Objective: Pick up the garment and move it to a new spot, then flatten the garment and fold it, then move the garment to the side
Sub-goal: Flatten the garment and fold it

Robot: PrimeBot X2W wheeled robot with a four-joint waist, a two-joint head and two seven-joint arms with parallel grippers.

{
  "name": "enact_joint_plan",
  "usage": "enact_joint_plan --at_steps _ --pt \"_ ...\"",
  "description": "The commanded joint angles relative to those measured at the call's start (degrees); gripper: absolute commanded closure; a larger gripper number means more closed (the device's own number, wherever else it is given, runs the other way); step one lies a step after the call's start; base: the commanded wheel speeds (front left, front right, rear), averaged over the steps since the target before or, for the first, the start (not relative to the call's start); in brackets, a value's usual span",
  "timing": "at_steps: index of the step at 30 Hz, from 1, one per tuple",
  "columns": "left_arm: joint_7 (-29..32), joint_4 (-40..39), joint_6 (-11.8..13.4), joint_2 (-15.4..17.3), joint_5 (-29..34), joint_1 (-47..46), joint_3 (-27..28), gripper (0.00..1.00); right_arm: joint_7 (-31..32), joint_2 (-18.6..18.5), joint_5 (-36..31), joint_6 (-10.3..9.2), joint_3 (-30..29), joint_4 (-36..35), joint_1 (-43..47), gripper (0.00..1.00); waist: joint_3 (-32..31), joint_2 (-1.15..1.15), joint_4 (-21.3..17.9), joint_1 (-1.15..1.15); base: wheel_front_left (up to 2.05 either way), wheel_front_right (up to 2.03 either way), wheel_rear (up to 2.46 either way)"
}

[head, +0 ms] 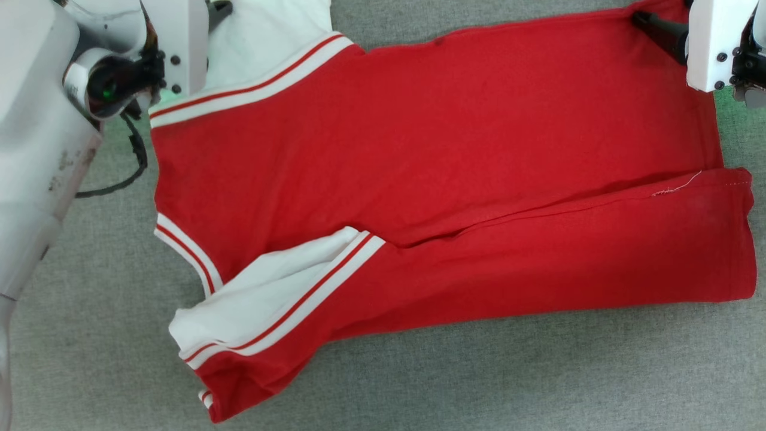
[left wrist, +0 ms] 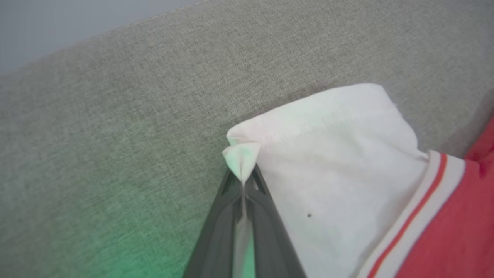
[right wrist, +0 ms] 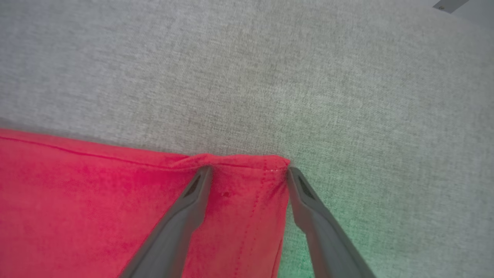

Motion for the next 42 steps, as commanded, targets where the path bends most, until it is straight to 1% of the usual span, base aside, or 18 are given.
enact_joint_plan --at_steps 1,2,7,10,13,16,18,23,27,30,33,35,36,38,42 --pt "0.93 1.43 -0.24 -0.36 -0.49 3.50 -2.24 1.00 0.73 -0.52 0.65 -0.10 2.14 2.52 3.35 0.85 -0.06 0.00 -0.07 0.00 0.00 0.00 0.00" --pt "0.74 1.51 -0.24 -0.40 -0.90 3.48 -2.41 1.00 0.47 -0.58 0.84 -0.10 2.64 2.65 3.42 0.99 -0.12 0.00 -0.11 0.00 0.00 0.00 0.00" --pt "-2.63 0.76 -0.25 -1.04 -3.04 3.83 -2.39 1.00 -3.26 -0.80 2.81 -0.10 3.48 2.83 3.22 1.00 -1.82 0.00 0.24 0.00 0.00 0.00 0.00" --pt "-5.54 -1.03 -0.25 -1.32 -5.09 4.71 -2.43 1.00 -5.62 -1.60 4.24 -0.09 4.13 2.71 4.01 1.00 -4.86 0.00 1.19 0.00 0.00 0.00 0.00" --pt "-8.60 -3.40 -0.24 -0.58 -7.43 6.12 -2.46 1.00 -7.66 -2.71 5.69 -0.09 5.33 1.67 5.48 1.00 -8.98 0.00 2.33 0.00 0.00 0.00 0.00" --pt "-10.36 -6.93 -0.23 1.06 -8.97 8.24 -3.73 1.00 -9.09 -3.95 7.72 -0.09 6.83 -0.07 7.65 1.00 -13.08 0.00 3.29 0.00 0.00 0.00 0.00" --pt "-11.22 -10.24 -0.23 2.28 -9.39 9.58 -5.32 1.00 -9.84 -5.51 8.65 -0.09 7.71 -1.20 9.30 1.00 -15.54 0.00 4.10 0.00 0.00 0.00 0.00" --pt "-14.61 -20.42 -0.23 7.17 -10.68 13.52 -8.03 1.00 -12.13 -9.23 12.35 -0.09 8.74 -5.75 14.39 1.00 -20.18 0.00 5.69 0.00 0.00 0.00 0.00" --pt "-17.75 -28.93 -0.19 11.99 -11.26 17.83 -9.54 1.00 -13.60 -13.73 15.08 -0.09 8.63 -10.97 19.44 1.00 -22.34 0.00 6.49 0.00 0.00 0.00 0.00" --pt "-20.74 -34.10 -0.07 15.83 -11.77 22.00 -9.61 1.00 -14.39 -17.33 16.56 -0.09 8.13 -15.79 23.82 1.00 -23.14 0.00 6.61 0.00 0.00 0.00 0.00" --pt "-23.73 -39.33 0.83 18.73 -12.80 26.81 -9.78 1.00 -14.87 -20.61 18.26 -0.09 7.35 -19.83 28.78 1.00 -23.37 0.00 6.78 0.00 0.00 0.00 0.00" --pt "-25.67 -41.91 1.55 20.67 -13.36 29.86 -10.05 1.00 -15.20 -22.02 18.88 -0.09 6.49 -21.44 31.61 1.00 -23.32 0.00 6.86 0.00 0.00 0.00 0.00" --pt "-26.75 -43.02 1.92 21.33 -13.55 31.35 -10.26 1.00 -15.44 -22.54 19.15 -0.09 5.97 -22.07 33.02 1.00 -23.25 0.00 6.89 0.00 0.00 0.00 0.00" --pt "-28.59 -44.45 2.21 21.57 -14.28 34.14 -10.80 1.00 -15.89 -23.45 19.78 -0.09 4.75 -22.48 35.51 1.00 -23.08 0.00 7.09 0.00 0.00 0.00 0.00" --pt "-31.11 -44.68 2.43 21.53 -14.77 37.26 -11.37 1.00 -16.42 -23.31 19.97 -0.09 3.37 -22.74 38.52 1.00 -22.52 0.00 7.27 0.00 0.00 0.00 0.00"
